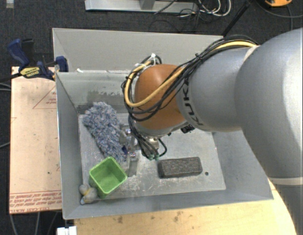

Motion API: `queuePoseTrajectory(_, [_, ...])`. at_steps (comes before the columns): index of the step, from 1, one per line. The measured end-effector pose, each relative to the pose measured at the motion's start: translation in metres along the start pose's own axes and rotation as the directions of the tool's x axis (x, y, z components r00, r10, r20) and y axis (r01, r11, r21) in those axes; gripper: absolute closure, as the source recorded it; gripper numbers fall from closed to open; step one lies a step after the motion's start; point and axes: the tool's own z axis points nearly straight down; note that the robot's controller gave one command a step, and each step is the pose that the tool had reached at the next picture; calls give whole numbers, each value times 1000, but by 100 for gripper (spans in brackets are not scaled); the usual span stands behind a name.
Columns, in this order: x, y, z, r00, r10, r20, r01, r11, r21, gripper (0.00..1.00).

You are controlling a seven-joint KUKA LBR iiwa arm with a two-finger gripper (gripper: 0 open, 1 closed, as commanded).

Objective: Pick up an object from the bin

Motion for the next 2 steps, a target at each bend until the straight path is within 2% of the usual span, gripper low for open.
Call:
queuePoseTrajectory(1, [-20, 3, 29, 1000, -29, -4, 29, 1000, 4, 0])
queuePoseTrajectory(2, [-18, 4, 32, 1000, -29, 6, 29, 1000, 3, 0])
